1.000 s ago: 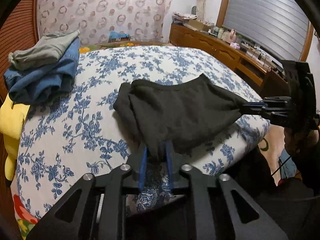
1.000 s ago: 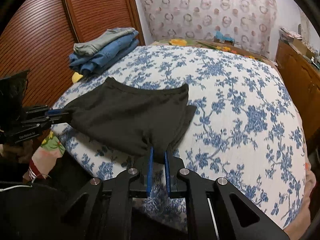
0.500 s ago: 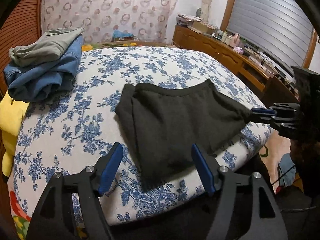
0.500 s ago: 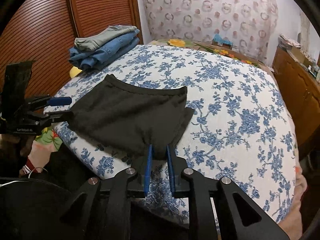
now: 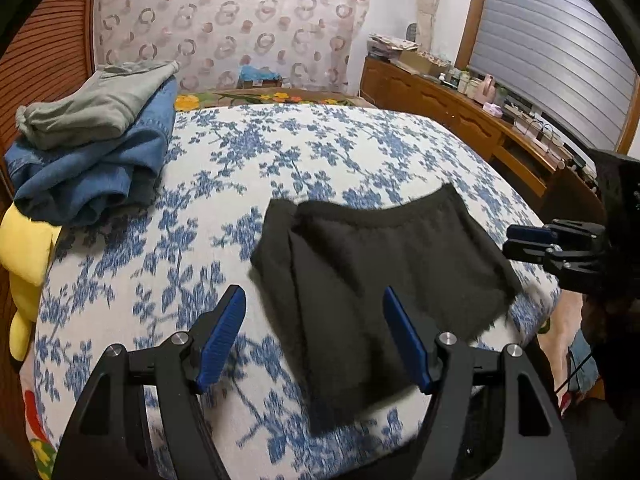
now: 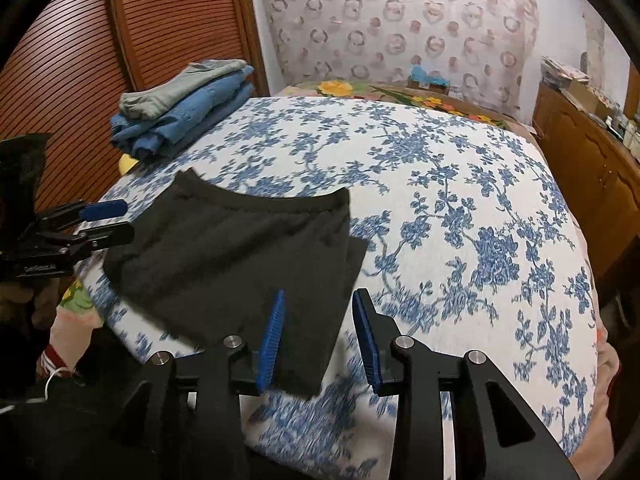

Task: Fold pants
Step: 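Fold the held end over the garment and open both tools, then move both tools to the folded garment's edge and grasp it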

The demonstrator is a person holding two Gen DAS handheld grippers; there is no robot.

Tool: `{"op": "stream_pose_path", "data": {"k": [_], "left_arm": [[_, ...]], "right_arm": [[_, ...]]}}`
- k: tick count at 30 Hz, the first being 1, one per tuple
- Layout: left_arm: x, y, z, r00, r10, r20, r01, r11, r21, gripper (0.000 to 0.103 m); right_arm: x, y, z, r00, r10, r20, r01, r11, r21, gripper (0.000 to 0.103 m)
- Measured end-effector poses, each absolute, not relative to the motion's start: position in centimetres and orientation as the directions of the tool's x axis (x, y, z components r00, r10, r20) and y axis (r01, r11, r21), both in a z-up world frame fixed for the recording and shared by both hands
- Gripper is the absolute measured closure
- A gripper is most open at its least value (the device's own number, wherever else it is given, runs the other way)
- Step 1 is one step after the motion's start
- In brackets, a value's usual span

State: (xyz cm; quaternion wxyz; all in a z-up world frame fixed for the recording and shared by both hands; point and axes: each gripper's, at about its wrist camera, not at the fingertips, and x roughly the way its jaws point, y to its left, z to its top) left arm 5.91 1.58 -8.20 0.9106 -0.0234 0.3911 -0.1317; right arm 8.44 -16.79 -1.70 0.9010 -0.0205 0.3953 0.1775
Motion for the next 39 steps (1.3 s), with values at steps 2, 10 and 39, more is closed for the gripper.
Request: {"op": "stream_pose_path", "data": {"k": [2,10,39], "left_arm": [[6.6,1.7,-8.1,0.664,-0.254,-0.703,0.216,0.966,-0.145,0.031],[9.3,1.9,-8.0,0.678,-0.232,-0.697,0.195,0.972,-0.135,0.031],[12.8,2.2,-10.9,0.637,-0.211,-0.742,0.179,0.976,-0.124,0.031]], "right_arm": [[9.4,-16.7,-2.1,0.623,0.299,-0.723,-0.324,0.940,0.110,0.066],[12.2,-16.3,-3.3,0.616,0.284,-0.735,-0.292,0.949,0.121,0.065],[14.4,-16.0,-4.5,0.598,0.283,-0.750,-0.277,0.951,0.138,0.058]]}}
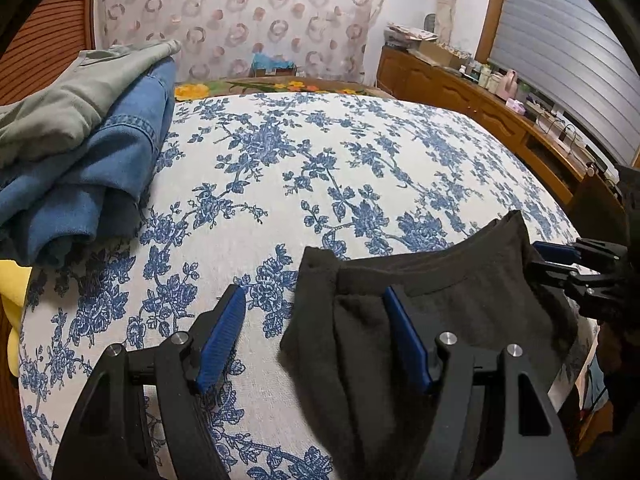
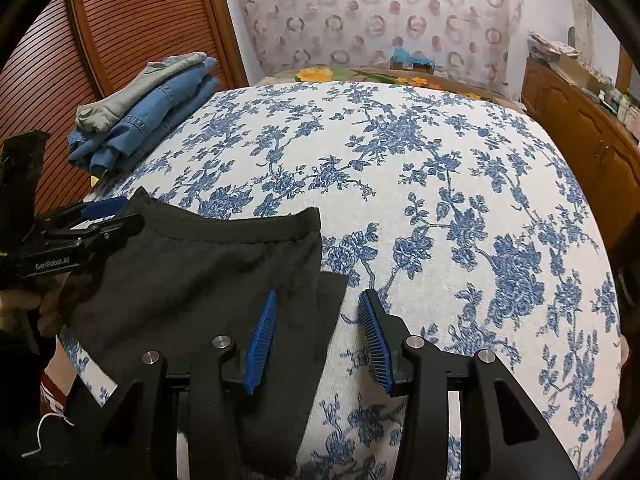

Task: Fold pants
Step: 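Move both tools to the folded garment's edge and grasp it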

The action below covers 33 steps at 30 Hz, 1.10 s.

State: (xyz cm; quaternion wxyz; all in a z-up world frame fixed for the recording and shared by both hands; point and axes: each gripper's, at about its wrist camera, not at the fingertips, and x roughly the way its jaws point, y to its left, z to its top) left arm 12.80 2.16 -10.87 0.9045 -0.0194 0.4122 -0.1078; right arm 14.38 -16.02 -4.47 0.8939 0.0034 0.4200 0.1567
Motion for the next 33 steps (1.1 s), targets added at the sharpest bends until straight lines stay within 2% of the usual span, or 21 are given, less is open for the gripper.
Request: {"op": "stream_pose_path", "data": {"k": [12,15,20,22,24,28,33], "left_arm": [[12.8,2.1,-10.8,0.634,-0.216,-0.743,0.184,0.975,-0.126,0.032],[12.8,2.0,-10.7,0.626,-0.241,-0.742,0.207,0.968,-0.141,0.043],[12.8,1.8,-10.6,0.611,-0.277,-0.741,0.233,0.958,-0.166,0.060],[12.8,1.7,-10.6,0.600,-0.301,-0.741,0.245,0.951,-0.188,0.070],[12.8,1.6,-10.6,0.596,-0.320,-0.736,0.264,0.944,-0.197,0.078],[12.2,1.6,-10.1,0.615,-0.331,-0.716,0.270,0.941,-0.203,0.088],[10.8,1.5,-8.5,0.659,-0.346,-0.668,0.283,0.937,-0.206,0.090]], "right_arm": [[14.6,-15.0,-5.1,0.635,0.270,-0.723,-0.284,0.953,0.107,0.058],[14.5,-15.0,-5.0,0.634,0.273,-0.723,-0.287,0.952,0.108,0.058],[14.3,-15.0,-4.9,0.622,0.303,-0.722,-0.307,0.943,0.131,0.075],[14.3,-15.0,-4.9,0.611,0.328,-0.721,-0.321,0.935,0.153,0.085],[14.3,-14.9,-4.9,0.602,0.344,-0.721,-0.334,0.928,0.163,0.088],[14.2,-15.0,-4.7,0.613,0.343,-0.712,-0.337,0.928,0.157,0.090],[13.5,-15.3,-4.2,0.636,0.356,-0.685,-0.336,0.926,0.170,0.091]]}}
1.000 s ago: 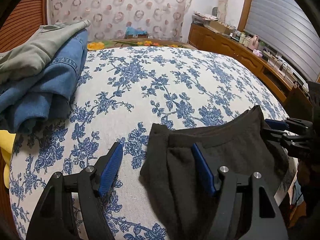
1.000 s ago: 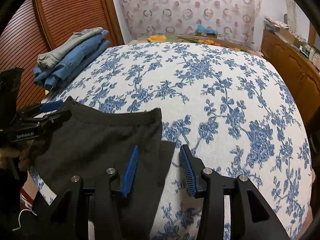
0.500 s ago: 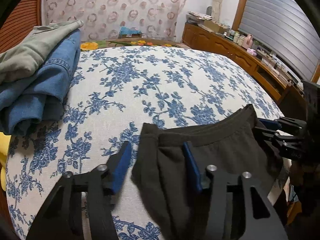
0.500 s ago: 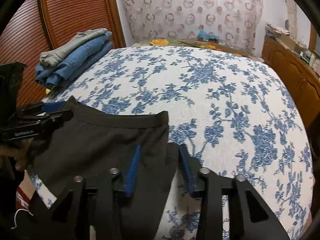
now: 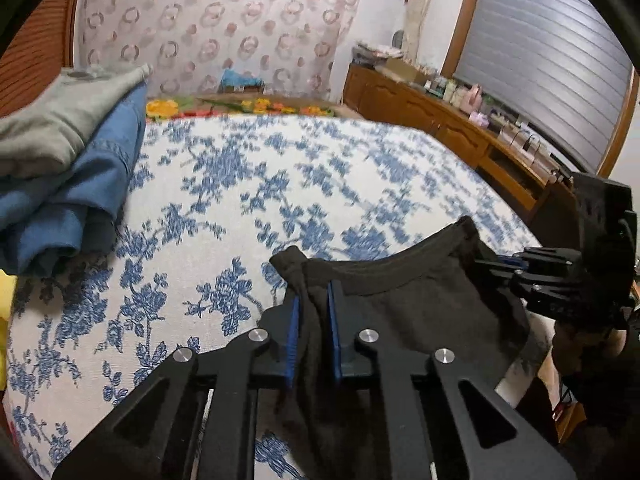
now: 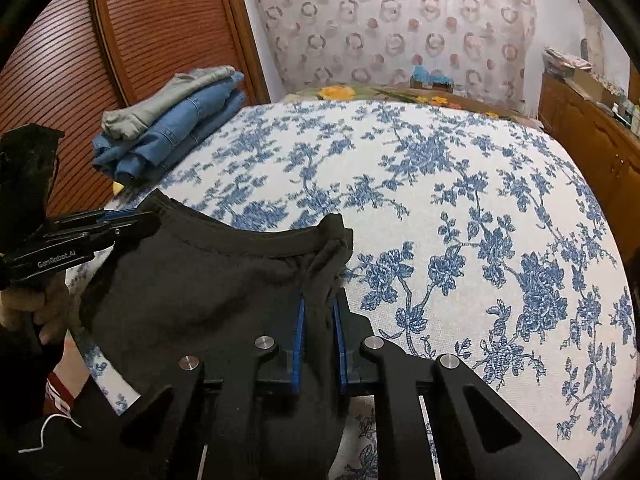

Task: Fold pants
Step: 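Move both tools to the folded garment's edge and grasp it, then lift the folded black garment with both tools off the bed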

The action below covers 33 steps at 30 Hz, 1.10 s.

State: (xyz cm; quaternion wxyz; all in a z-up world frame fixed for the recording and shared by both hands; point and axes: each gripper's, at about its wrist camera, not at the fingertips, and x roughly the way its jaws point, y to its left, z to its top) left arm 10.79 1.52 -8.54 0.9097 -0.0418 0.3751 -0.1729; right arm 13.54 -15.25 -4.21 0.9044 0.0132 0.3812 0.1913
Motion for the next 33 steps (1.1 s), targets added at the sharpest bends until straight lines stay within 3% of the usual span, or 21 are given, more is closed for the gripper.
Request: {"op": "stream_pose_path", "data": {"k": [33], "left_arm": [[6.6,-0.2,1.2,0.812,-0.365,-0.455,0.352,0.929,-0.116,0.090]], "right_arm": [[7.9,-16.8,3.7,0.795,0.336,-0.504,-0.358,0.932,0.056,0.091]]}}
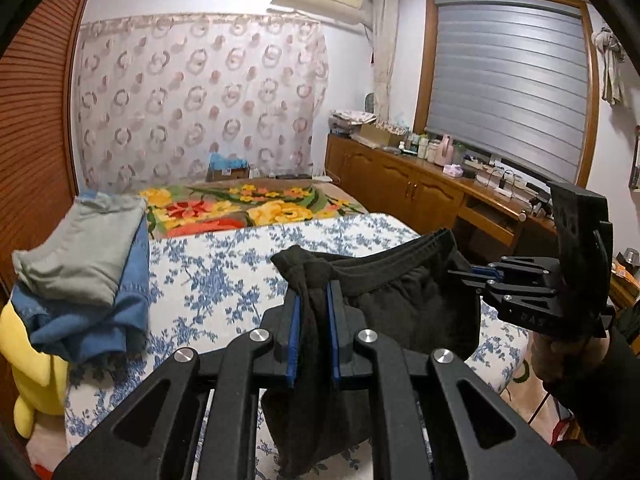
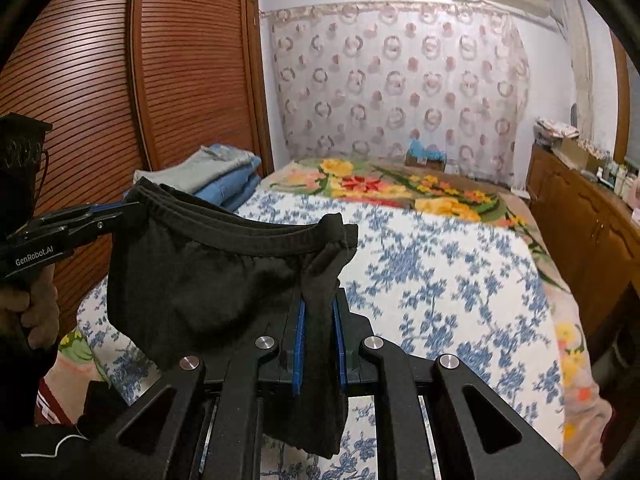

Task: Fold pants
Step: 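Lift the folded black garment with both tools off the bed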

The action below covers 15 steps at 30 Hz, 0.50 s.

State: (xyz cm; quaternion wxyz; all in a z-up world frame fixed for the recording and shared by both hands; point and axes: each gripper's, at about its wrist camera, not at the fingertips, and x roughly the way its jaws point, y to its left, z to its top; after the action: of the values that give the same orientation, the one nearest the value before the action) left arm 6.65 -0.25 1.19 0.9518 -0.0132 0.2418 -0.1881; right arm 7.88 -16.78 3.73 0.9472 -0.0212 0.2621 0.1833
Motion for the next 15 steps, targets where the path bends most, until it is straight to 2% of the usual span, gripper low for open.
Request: {"op": "stream_pose_path", "data": {"k": [15], "left_arm": [[5.7,0.1,3.5,0.844,-0.351,-0.405,0.350,0.933,-0.079,0.090]], "right_arm": [[7.0,-16.8,6.2,0.827,0.348,-0.441,-0.386,0.923,0.004,0.091]]}}
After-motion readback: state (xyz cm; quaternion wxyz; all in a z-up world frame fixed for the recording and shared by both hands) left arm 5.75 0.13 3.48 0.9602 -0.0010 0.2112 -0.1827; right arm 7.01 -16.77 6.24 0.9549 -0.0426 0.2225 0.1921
